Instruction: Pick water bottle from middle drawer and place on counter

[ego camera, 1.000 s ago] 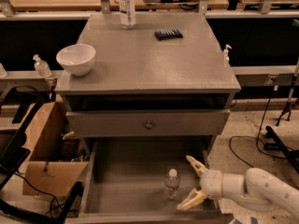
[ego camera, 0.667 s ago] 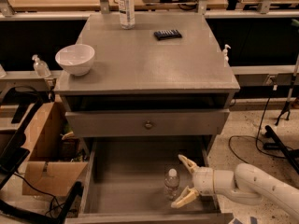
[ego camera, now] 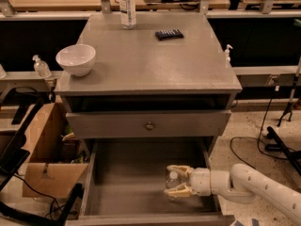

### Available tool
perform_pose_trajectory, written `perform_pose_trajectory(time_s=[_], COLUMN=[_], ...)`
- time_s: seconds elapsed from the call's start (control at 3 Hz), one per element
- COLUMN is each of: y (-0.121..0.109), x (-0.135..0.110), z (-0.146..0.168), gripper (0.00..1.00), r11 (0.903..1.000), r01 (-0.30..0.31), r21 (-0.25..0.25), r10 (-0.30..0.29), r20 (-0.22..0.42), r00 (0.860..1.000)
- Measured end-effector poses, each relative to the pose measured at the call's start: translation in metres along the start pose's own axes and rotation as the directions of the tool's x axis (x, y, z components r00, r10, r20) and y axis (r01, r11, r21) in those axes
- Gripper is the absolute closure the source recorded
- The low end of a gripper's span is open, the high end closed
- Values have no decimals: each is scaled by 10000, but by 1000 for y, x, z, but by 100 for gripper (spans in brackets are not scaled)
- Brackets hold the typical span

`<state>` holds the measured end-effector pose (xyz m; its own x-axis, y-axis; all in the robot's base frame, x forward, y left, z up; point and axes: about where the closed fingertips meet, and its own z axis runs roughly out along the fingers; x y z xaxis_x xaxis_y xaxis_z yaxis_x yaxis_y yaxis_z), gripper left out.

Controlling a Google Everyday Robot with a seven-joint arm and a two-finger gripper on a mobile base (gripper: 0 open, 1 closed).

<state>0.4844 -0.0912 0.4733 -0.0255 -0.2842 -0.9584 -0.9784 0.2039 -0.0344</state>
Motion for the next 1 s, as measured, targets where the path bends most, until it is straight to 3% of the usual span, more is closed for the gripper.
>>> perform_pose_trajectory(time_s=[0.67,1.0], y=[1,19], x=[-1,-48], z=[4,-4], gripper=[89,100], r11=[10000,9999], r01=[0,-13], r21=[-75,-144], r10=[1,22], r20=[40,614], r00=[10000,9981])
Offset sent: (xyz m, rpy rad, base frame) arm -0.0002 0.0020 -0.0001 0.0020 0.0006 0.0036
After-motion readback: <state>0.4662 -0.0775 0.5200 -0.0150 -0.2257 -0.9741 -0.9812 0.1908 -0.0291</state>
